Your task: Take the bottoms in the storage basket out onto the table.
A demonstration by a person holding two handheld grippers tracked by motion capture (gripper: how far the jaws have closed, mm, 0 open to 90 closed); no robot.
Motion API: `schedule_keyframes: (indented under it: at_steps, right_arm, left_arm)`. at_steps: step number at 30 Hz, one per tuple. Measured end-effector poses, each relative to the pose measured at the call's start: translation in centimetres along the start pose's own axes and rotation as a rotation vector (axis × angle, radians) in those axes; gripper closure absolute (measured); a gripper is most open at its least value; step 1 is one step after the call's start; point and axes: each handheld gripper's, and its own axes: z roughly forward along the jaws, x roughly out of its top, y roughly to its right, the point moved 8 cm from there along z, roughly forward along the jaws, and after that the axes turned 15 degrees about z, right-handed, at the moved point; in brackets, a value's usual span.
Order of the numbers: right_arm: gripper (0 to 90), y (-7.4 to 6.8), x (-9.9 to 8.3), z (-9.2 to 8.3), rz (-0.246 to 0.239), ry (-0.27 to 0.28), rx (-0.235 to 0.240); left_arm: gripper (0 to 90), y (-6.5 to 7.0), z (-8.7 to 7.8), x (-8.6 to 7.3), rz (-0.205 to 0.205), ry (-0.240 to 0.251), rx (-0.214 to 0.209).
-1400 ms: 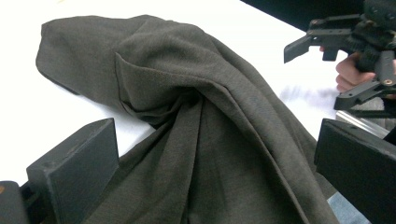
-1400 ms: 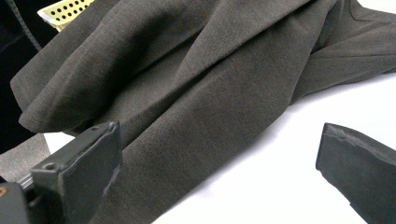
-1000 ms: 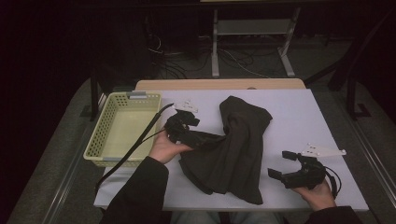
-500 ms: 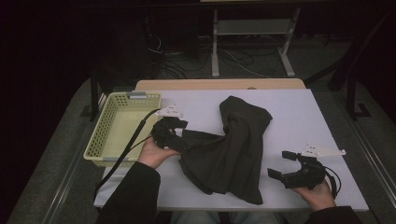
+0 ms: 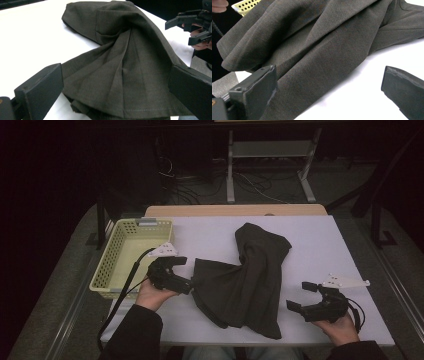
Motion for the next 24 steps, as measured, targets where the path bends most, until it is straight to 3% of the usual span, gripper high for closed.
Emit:
schedule_keyframes:
  at_steps: [7, 14, 24]
  right_arm:
    - [0.0, 0.0, 0.0, 0.0, -0.001, 0.000, -0.001]
    - [0.0, 0.0, 0.0, 0.0, -0.002, 0.002, -0.001]
    - [0.0, 0.0, 0.0, 0.1, 0.000, -0.004, -0.003]
  left_arm:
    - [0.0, 0.0, -0.5, -1.4, -0.017, 0.000, 0.034]
    - [0.0, 0.3, -0.9, -2.8, -0.061, 0.041, 0.065]
    - [0.0, 2.2, 0.2, -5.4, -0.058, 0.010, 0.056]
